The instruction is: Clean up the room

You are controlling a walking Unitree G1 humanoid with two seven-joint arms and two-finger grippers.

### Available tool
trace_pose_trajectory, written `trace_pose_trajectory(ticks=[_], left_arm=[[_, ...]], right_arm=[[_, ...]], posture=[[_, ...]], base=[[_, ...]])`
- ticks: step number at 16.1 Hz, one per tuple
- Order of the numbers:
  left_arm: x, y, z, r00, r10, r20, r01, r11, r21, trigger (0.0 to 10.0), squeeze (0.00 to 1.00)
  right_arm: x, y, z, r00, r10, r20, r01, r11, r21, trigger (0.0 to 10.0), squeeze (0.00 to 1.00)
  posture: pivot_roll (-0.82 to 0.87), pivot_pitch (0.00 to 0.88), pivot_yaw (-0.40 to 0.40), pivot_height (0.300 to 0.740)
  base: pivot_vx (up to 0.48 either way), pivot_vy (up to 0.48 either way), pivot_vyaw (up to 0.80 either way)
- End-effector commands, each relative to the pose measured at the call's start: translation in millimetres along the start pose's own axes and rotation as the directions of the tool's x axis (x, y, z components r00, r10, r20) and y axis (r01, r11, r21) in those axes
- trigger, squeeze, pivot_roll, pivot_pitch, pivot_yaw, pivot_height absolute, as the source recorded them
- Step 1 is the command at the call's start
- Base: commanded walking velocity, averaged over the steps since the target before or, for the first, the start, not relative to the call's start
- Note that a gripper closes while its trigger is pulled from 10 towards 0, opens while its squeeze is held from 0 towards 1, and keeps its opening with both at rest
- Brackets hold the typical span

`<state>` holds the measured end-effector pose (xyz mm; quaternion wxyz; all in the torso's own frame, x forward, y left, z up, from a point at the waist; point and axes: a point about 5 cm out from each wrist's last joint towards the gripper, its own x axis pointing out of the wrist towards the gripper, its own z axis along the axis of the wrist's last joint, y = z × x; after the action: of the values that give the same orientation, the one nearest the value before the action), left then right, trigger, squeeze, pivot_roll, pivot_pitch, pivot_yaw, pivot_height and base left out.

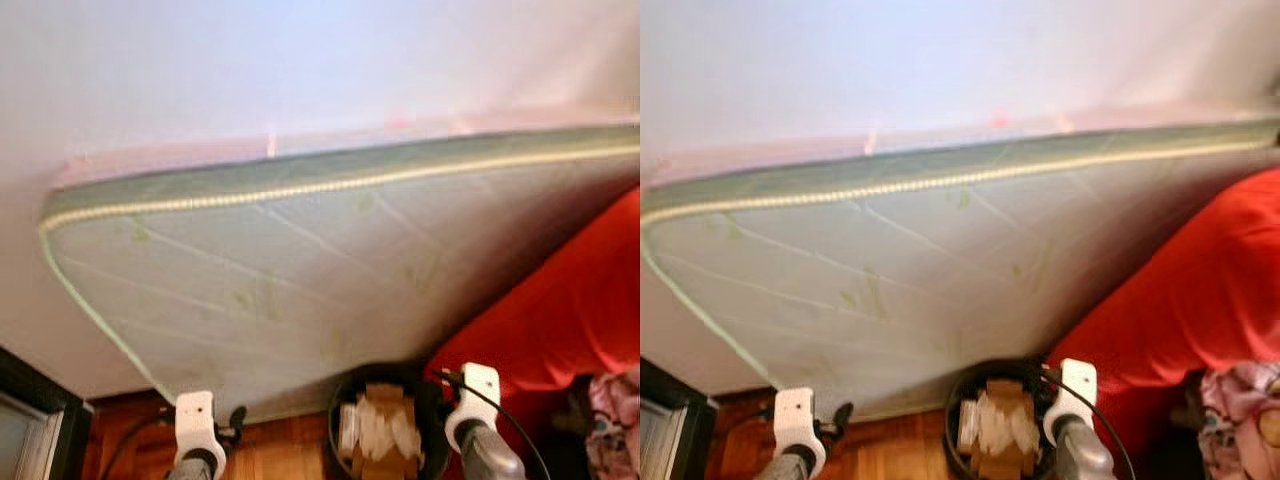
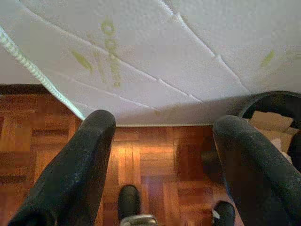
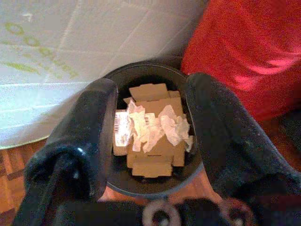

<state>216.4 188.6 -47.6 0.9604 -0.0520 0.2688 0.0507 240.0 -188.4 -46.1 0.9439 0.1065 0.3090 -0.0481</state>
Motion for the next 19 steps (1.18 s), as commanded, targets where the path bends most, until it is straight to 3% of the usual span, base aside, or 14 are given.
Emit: trace_pose_trajectory(ticks=[1,5,9,19], left_arm=[[-2.6,2.3,-9.6,0.999,0.006,-0.045,-0.005,1.000,0.026,10.0,0.00],[-12.2,12.3,-35.4,0.985,0.047,-0.165,-0.043,0.999,0.028,10.0,0.00],[-15.3,15.5,-42.2,0.978,0.058,-0.200,-0.054,0.998,0.027,10.0,0.00],[-18.0,17.8,-44.2,0.982,0.058,-0.182,-0.055,0.998,0.022,10.0,0.00]], right_arm=[[-3.2,-5.8,-9.1,0.999,-0.020,-0.041,0.019,1.000,-0.008,10.0,0.00],[-17.8,-24.9,-40.2,0.984,-0.090,-0.155,0.086,0.996,-0.030,10.0,0.00],[-27.0,-27.6,-59.5,0.971,-0.098,-0.217,0.090,0.995,-0.045,10.0,0.00],[-30.7,-25.7,-66.8,0.971,-0.091,-0.223,0.086,0.996,-0.033,10.0,0.00]], posture=[[0.04,0.006,-0.047,0.740],[0.02,0.000,-0.033,0.740],[0.02,0.000,-0.019,0.740],[0.02,0.078,-0.019,0.740]], base=[[0.000,0.000,0.00],[0.000,0.000,0.00],[0.000,0.000,0.00],[0.000,0.000,-0.77]])
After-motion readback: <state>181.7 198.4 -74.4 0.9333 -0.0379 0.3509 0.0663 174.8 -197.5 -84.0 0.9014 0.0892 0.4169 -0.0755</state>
